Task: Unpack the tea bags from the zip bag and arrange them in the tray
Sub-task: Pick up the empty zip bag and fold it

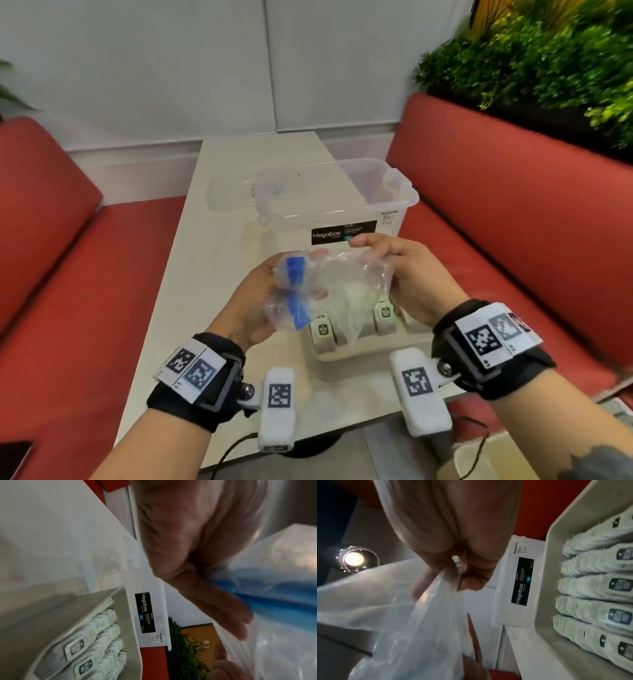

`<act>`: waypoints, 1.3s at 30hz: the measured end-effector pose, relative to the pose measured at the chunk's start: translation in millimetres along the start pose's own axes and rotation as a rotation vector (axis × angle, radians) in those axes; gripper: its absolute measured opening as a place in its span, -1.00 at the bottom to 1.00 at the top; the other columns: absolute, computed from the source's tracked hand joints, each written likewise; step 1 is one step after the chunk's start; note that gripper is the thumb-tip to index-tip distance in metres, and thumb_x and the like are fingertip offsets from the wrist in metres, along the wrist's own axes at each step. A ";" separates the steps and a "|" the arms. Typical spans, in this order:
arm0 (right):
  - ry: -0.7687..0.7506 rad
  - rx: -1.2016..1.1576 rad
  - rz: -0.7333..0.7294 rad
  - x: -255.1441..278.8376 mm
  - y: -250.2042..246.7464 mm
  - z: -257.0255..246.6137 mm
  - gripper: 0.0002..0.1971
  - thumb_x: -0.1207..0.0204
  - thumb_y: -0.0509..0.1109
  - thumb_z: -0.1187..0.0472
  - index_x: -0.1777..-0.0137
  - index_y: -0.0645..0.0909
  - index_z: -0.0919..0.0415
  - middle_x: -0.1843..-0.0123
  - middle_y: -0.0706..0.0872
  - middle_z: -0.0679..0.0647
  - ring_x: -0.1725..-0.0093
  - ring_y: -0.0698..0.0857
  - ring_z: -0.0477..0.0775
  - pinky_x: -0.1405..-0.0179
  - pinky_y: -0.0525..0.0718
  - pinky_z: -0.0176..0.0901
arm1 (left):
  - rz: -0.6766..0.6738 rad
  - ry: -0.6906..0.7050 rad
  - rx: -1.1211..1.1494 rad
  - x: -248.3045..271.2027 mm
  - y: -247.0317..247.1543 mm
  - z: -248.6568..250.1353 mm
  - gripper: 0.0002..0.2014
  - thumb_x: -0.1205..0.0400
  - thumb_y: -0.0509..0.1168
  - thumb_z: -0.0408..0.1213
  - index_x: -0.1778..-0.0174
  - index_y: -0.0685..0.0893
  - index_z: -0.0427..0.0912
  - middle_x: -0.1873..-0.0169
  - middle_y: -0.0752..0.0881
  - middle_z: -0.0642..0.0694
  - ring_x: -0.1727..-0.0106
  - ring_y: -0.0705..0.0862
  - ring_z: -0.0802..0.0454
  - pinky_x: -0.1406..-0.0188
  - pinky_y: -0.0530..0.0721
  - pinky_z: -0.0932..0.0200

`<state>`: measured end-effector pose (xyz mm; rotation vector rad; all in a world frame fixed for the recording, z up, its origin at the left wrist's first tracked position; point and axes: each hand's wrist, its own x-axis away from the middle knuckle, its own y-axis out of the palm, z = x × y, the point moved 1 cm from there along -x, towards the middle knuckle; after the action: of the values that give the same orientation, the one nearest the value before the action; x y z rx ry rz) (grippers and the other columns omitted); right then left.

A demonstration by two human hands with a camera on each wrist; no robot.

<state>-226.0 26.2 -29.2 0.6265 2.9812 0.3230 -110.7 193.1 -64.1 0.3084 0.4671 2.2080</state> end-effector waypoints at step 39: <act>0.194 1.247 0.456 203.7 -385.8 74.5 -0.67 -0.53 0.26 0.28 -0.26 0.64 0.05 -0.01 0.73 0.09 0.10 0.69 0.14 0.11 0.59 -0.13 | -0.765 -0.323 -0.960 -104.3 284.6 -317.1 -0.81 -0.61 0.28 -0.28 -0.09 0.61 0.07 0.08 0.66 0.23 0.08 0.66 0.20 0.04 0.55 0.33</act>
<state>-553.3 -222.0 -193.7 1.3663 2.8256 -1.6335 -360.9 -125.0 -233.2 -0.0493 -0.5801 1.3721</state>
